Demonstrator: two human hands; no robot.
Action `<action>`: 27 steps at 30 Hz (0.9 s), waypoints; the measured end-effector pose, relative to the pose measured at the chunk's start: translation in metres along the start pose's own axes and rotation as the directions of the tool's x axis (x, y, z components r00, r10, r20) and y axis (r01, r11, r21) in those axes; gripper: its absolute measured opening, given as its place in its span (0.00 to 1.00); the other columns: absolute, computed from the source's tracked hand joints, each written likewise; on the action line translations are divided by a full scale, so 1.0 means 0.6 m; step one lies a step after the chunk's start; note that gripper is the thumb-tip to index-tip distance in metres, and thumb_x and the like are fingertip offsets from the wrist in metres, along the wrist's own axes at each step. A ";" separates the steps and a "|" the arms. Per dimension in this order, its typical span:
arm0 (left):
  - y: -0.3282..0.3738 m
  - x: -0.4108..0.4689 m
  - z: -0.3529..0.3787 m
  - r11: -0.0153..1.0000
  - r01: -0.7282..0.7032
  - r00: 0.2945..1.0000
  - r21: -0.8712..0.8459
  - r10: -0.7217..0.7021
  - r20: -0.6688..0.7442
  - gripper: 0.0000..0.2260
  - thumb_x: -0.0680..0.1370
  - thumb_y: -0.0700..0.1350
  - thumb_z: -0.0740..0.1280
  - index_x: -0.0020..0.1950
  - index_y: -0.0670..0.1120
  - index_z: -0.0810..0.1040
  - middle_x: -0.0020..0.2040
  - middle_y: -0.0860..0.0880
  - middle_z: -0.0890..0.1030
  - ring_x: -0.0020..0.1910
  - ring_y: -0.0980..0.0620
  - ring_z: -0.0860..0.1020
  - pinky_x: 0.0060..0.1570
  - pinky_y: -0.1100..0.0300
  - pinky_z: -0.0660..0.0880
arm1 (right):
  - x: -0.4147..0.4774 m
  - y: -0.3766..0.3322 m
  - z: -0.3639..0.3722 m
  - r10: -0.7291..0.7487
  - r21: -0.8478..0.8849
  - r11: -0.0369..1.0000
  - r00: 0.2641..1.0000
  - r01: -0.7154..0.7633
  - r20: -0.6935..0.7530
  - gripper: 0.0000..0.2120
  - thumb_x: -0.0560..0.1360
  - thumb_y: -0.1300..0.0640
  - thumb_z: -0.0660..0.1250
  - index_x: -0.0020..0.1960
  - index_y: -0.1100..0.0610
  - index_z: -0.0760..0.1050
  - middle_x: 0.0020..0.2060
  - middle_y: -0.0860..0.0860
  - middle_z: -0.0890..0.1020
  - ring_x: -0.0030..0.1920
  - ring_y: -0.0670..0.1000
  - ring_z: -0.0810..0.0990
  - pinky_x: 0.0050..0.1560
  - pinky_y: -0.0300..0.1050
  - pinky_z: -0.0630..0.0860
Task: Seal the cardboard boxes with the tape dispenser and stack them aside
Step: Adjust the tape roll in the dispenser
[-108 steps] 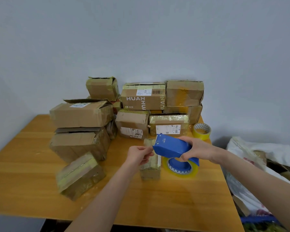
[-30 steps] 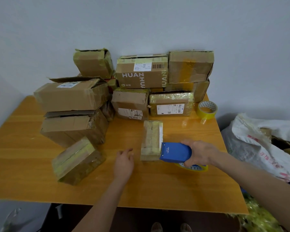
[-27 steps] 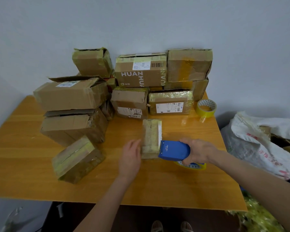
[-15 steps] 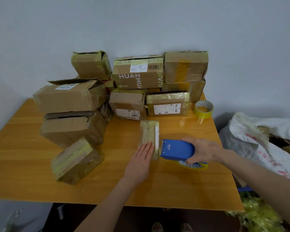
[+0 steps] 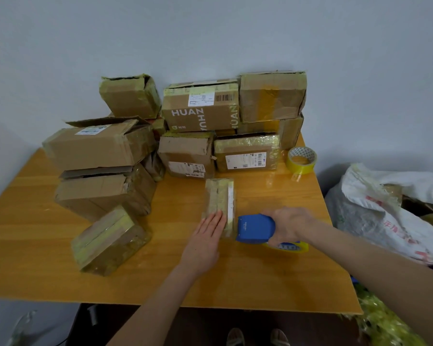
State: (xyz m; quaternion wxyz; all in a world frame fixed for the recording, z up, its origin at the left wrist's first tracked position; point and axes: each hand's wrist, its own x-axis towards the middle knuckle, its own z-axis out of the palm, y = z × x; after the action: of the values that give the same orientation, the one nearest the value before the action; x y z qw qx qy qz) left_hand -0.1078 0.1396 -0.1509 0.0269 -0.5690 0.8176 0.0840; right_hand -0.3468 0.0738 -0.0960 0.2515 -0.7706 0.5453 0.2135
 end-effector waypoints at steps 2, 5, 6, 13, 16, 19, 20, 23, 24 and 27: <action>0.000 -0.001 0.001 1.000 -0.006 1.000 -0.008 0.006 -0.012 0.39 0.79 0.41 0.61 0.75 0.50 0.32 0.75 0.52 0.33 0.73 0.56 0.32 0.72 0.58 0.32 | 0.009 -0.015 -0.008 0.011 -0.021 1.000 1.000 -0.011 0.015 0.25 0.67 0.42 0.69 0.62 0.42 0.67 0.50 0.45 0.78 0.50 0.52 0.76 0.46 0.47 0.75; -0.003 0.000 0.001 0.999 -0.021 1.000 -0.025 0.021 -0.012 0.38 0.79 0.41 0.61 0.74 0.51 0.33 0.75 0.52 0.34 0.73 0.56 0.33 0.72 0.59 0.31 | 0.014 -0.020 -0.014 0.004 -0.023 1.000 1.000 -0.004 0.026 0.26 0.66 0.42 0.69 0.62 0.42 0.67 0.50 0.46 0.78 0.50 0.52 0.76 0.45 0.47 0.75; -0.004 0.001 0.001 0.999 -0.026 1.000 -0.033 0.025 -0.013 0.39 0.79 0.41 0.62 0.74 0.51 0.34 0.75 0.52 0.35 0.73 0.56 0.33 0.71 0.59 0.31 | 0.014 -0.019 -0.015 0.006 -0.024 1.000 1.000 -0.005 0.030 0.26 0.66 0.42 0.69 0.62 0.42 0.67 0.49 0.45 0.77 0.49 0.52 0.76 0.44 0.46 0.74; -0.006 0.002 -0.004 0.998 -0.046 0.999 -0.040 0.046 0.001 0.37 0.79 0.40 0.61 0.78 0.49 0.38 0.77 0.51 0.37 0.73 0.57 0.33 0.69 0.61 0.28 | 0.017 -0.013 -0.022 0.033 0.172 0.984 0.992 -0.054 0.120 0.31 0.61 0.40 0.72 0.61 0.46 0.70 0.48 0.44 0.77 0.49 0.50 0.77 0.41 0.44 0.74; -0.007 0.003 -0.005 0.998 -0.052 0.998 -0.042 0.053 0.021 0.36 0.79 0.41 0.60 0.79 0.49 0.39 0.78 0.50 0.39 0.76 0.54 0.37 0.71 0.61 0.30 | 0.010 0.000 -0.014 0.104 0.276 0.953 0.991 -0.122 0.080 0.31 0.60 0.40 0.71 0.60 0.48 0.71 0.49 0.46 0.78 0.48 0.51 0.78 0.43 0.46 0.76; -0.002 0.008 -0.008 0.994 -0.024 0.999 -0.107 0.026 0.021 0.34 0.80 0.46 0.60 0.79 0.50 0.42 0.79 0.51 0.42 0.77 0.54 0.41 0.73 0.60 0.33 | 0.000 0.026 -0.013 0.159 0.488 0.861 0.987 -0.140 0.003 0.28 0.61 0.43 0.73 0.59 0.49 0.73 0.49 0.48 0.80 0.48 0.50 0.79 0.50 0.49 0.79; 0.001 0.010 -0.012 0.987 -0.002 1.000 -0.159 0.003 0.004 0.31 0.81 0.49 0.59 0.79 0.51 0.46 0.79 0.52 0.45 0.78 0.54 0.43 0.73 0.60 0.36 | -0.004 0.032 -0.014 0.166 0.564 0.816 0.986 -0.128 -0.017 0.27 0.62 0.45 0.74 0.59 0.49 0.73 0.50 0.48 0.80 0.48 0.50 0.79 0.52 0.50 0.79; 0.015 0.017 -0.025 0.915 0.140 0.974 -0.379 -0.196 -0.114 0.27 0.81 0.53 0.60 0.78 0.50 0.57 0.78 0.53 0.56 0.77 0.52 0.54 0.73 0.59 0.50 | -0.012 0.035 -0.008 0.216 0.759 0.646 0.973 -0.083 -0.077 0.24 0.65 0.49 0.76 0.58 0.51 0.73 0.49 0.49 0.80 0.47 0.50 0.80 0.46 0.47 0.79; 0.020 0.020 -0.030 0.886 0.197 0.949 -0.419 -0.280 -0.145 0.29 0.80 0.54 0.61 0.78 0.48 0.56 0.78 0.53 0.56 0.77 0.51 0.55 0.73 0.57 0.53 | -0.012 0.032 -0.002 0.247 0.810 0.583 0.964 -0.070 -0.094 0.23 0.66 0.50 0.76 0.58 0.53 0.74 0.47 0.49 0.79 0.45 0.49 0.79 0.41 0.43 0.77; 0.036 0.034 -0.034 0.765 0.382 0.885 -0.519 -0.464 -0.032 0.41 0.77 0.59 0.64 0.79 0.44 0.45 0.79 0.47 0.46 0.77 0.47 0.51 0.73 0.51 0.56 | -0.007 0.029 0.015 0.332 0.913 0.406 0.938 -0.050 -0.097 0.23 0.68 0.50 0.76 0.59 0.56 0.74 0.48 0.51 0.80 0.45 0.51 0.79 0.39 0.42 0.73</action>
State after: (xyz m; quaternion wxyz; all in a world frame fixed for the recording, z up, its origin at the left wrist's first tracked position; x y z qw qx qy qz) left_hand -0.1343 0.1247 -0.1311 -0.1676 -0.7308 0.6172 0.2385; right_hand -0.3652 0.0773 -0.1031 0.5219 -0.4694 0.6873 -0.1869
